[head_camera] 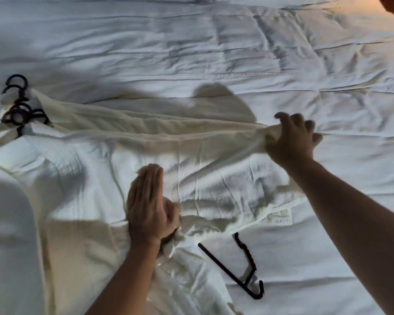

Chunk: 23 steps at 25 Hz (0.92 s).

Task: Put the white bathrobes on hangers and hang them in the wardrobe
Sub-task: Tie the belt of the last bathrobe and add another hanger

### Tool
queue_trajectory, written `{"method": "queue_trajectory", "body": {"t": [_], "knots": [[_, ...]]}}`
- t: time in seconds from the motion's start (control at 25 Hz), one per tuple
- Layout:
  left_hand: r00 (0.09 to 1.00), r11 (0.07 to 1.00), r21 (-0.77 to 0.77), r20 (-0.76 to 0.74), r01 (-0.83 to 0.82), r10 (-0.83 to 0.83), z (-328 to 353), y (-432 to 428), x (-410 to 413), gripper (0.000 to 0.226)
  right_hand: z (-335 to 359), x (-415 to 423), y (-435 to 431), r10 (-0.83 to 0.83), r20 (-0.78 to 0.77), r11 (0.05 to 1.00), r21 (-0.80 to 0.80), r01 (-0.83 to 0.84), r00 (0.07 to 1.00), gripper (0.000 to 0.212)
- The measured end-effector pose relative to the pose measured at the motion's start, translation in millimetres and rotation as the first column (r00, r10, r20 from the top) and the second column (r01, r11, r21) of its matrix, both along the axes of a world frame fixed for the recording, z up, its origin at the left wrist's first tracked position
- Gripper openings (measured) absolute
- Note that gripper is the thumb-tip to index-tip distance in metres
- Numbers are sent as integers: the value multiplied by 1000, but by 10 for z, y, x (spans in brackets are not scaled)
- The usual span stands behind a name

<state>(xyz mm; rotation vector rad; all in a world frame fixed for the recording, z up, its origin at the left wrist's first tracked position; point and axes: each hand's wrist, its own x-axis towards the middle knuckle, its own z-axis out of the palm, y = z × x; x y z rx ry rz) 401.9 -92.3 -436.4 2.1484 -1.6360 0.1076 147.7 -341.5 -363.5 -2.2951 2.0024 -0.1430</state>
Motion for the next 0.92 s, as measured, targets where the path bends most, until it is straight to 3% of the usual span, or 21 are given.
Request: {"method": "queue_trajectory", "body": {"t": [0.08,0.16,0.28,0.36,0.44,0.48,0.52,0.6,0.68,0.8,0.92], "knots": [[1000,1000,7,2,-10,10,-3,0,-3,84,-215,-38,181,124,-40,989,88,-120,991,44],[1000,1000,0,0,1,-1,-4,-6,5,84,-335,-198,126,211,-124,977,36,-208,970,35],[1000,1000,-21,3,15,-15,-13,-15,12,83,-304,-342,-234,259,-33,959,129,-253,965,34],[1000,999,-31,0,22,-22,-24,-20,17,83,-208,-338,-430,60,-2,983,174,-59,998,50],[1000,999,-39,-2,13,-13,-30,-32,9,85,-63,-222,-455,-253,-26,967,35,253,967,66],[1000,999,-46,1,2,-2,-38,-34,8,84,-8,-86,-363,-300,4,953,-33,300,954,69],[1000,999,-54,0,-5,5,-49,-31,8,83,14,80,-216,-234,71,968,-73,239,970,69],[1000,998,-56,-8,-12,11,-65,-28,-10,81,-76,396,207,77,214,997,-37,-71,974,60],[999,999,-40,-18,-36,35,-54,-38,-34,84,-296,598,633,283,171,945,117,-305,944,53],[998,999,-36,-53,-33,31,-39,-50,-53,87,-621,693,822,286,-15,943,185,-278,958,59],[994,997,-57,-100,-46,40,2,-48,-47,86,-429,962,723,116,22,923,366,-116,993,76]]}}
